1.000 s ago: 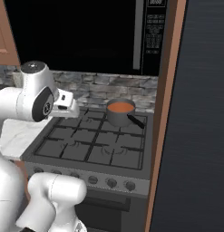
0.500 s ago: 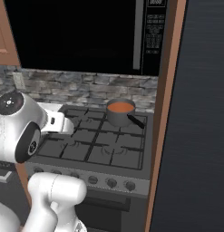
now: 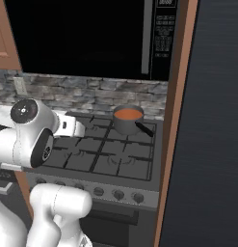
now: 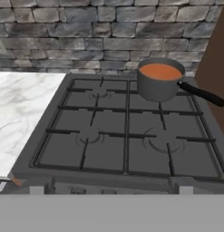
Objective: Retrieve the fish from the fridge and place it on the saucepan with marinade on the stove.
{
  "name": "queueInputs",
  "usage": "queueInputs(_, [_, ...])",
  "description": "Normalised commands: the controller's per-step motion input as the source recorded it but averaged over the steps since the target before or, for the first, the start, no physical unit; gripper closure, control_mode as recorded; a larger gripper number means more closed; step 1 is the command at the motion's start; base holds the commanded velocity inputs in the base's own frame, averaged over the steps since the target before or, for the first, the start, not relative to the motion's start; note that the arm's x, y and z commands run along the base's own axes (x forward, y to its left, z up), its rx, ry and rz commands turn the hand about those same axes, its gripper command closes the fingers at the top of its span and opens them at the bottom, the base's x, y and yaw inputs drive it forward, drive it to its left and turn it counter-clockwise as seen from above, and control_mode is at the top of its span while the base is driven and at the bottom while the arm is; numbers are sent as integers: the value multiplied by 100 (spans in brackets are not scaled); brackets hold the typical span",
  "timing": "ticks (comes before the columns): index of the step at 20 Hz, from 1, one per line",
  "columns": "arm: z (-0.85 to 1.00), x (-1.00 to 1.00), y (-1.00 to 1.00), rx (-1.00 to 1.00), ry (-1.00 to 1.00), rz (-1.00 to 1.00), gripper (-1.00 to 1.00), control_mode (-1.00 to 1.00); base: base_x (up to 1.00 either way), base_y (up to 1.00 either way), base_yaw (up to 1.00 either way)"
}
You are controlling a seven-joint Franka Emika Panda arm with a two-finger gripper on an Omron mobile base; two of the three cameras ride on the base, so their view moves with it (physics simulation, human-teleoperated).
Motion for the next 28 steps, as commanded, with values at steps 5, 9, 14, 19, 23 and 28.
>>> queueInputs(5, [0,0,0,0,0,0,-100,-100,0,0,0])
queueInputs(9, [0,0,0,0,0,0,-100,-100,0,0,0])
queueInputs(14, [-11,-28,0,0,8,0,-100,100,-27,0,0])
queueInputs(19, [0,0,0,0,0,0,-100,100,-77,-20,0])
queueInputs(23, [0,0,0,0,0,0,-100,100,-42,-53,-4])
queueInputs(28, [0,0,0,0,0,0,-100,100,-29,-79,-5])
